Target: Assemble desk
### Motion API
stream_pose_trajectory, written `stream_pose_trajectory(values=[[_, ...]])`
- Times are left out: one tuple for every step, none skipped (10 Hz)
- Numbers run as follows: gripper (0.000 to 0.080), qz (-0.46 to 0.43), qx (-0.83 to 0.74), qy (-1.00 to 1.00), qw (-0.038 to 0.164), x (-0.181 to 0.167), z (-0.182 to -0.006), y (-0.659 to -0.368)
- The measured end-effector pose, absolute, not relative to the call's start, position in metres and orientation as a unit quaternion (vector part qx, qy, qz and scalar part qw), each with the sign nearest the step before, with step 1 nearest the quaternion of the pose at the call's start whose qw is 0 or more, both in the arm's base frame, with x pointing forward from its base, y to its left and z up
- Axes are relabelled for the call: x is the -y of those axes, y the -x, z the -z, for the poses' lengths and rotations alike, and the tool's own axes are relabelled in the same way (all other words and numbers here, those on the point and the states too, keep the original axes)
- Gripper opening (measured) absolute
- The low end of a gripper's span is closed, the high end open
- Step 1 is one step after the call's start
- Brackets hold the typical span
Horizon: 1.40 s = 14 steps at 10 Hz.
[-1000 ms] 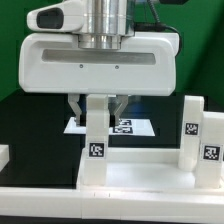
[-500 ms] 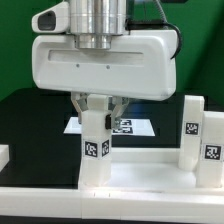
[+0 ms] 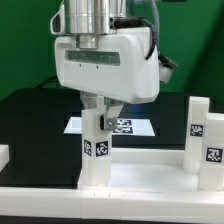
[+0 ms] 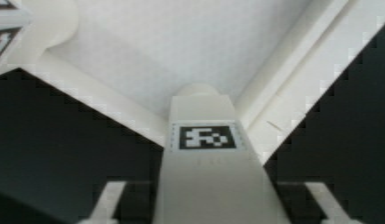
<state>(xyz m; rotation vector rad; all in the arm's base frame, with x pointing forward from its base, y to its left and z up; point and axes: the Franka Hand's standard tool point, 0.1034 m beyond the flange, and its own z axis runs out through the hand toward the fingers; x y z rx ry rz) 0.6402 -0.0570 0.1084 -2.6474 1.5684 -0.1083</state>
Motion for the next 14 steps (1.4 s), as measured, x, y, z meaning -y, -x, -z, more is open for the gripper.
stream_pose_trajectory(values=[[0.0290,0.034,-0.549,0.834,0.035,0.0565,-0.1085,-0.6405],[0.0290,0.033,-0.568,0.822,0.035,0.0562,-0.1086,-0.6407],[0.0290,0.033,-0.573,0.818,0.036,0.0559,-0.1086,-0.6407],[0.0290,0.033,-0.584,0.811,0.036,0.0560,-0.1087,-0.6408],[0.0290,0.033,-0.572,0.819,0.035,0.0559,-0.1084,-0.6405],[0.0447,0.033,-0.548,0.835,0.034,0.0559,-0.1083,-0.6403],[0.0573,0.034,-0.540,0.840,0.034,0.0558,-0.1083,-0.6403],[0.0573,0.035,-0.498,0.866,0.031,0.0557,-0.1083,-0.6403],[0.0635,0.037,-0.457,0.888,0.030,0.0551,-0.1083,-0.6404],[0.0647,0.038,-0.404,0.914,0.027,0.0549,-0.1082,-0.6404],[0.0647,0.039,-0.364,0.930,0.026,0.0547,-0.1082,-0.6404],[0.0649,0.040,-0.330,0.943,0.024,0.0547,-0.1082,-0.6405],[0.0649,0.042,-0.266,0.963,0.021,0.0550,-0.1082,-0.6405],[0.0649,0.043,-0.213,0.976,0.018,0.0556,-0.1078,-0.6401]])
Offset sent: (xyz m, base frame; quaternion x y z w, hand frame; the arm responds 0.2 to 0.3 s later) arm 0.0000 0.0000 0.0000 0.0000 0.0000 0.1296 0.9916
